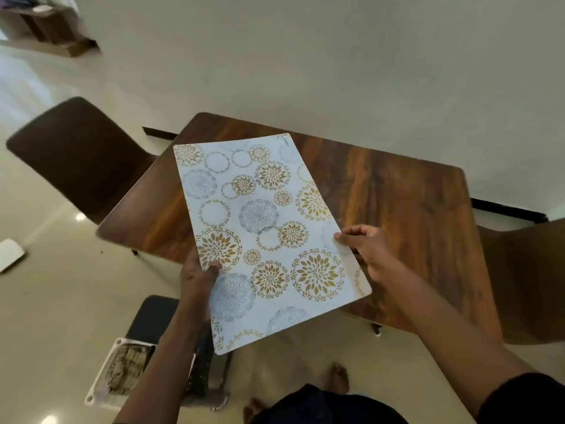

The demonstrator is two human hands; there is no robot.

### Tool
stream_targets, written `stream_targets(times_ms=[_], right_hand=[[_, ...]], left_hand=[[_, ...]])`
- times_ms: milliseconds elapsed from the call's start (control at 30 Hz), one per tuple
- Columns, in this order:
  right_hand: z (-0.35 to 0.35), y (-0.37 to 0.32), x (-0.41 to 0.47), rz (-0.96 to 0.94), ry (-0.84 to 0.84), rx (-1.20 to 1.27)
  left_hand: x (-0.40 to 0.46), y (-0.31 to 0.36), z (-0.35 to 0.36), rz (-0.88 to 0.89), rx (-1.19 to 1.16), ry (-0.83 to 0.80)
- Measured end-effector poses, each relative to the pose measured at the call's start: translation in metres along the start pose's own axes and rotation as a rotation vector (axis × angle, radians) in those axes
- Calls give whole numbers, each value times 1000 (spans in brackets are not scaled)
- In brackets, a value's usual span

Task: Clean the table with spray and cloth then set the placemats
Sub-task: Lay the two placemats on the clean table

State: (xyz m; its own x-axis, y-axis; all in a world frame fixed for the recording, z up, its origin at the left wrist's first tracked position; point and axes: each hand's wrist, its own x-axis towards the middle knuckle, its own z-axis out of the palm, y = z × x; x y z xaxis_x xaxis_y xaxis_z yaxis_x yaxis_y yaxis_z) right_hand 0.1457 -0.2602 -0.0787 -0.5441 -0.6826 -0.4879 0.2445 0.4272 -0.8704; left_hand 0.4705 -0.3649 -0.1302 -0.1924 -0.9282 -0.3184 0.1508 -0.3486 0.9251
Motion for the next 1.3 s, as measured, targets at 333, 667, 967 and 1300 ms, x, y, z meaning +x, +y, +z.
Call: stream_targets(times_ms=[333,667,967,1300], right_hand=[[-109,-11,23,23,112,130],[-179,-4,51,-30,167,164],[-206,5,63,13,199,256],[-220,8,76,21,320,174]], left_hand=[[12,-15,113,-132,-58,-185],[9,-40,184,-165,-72,-263],[36,-43,223,-176,12,-238],[99,-44,236,-191,-5,-367]])
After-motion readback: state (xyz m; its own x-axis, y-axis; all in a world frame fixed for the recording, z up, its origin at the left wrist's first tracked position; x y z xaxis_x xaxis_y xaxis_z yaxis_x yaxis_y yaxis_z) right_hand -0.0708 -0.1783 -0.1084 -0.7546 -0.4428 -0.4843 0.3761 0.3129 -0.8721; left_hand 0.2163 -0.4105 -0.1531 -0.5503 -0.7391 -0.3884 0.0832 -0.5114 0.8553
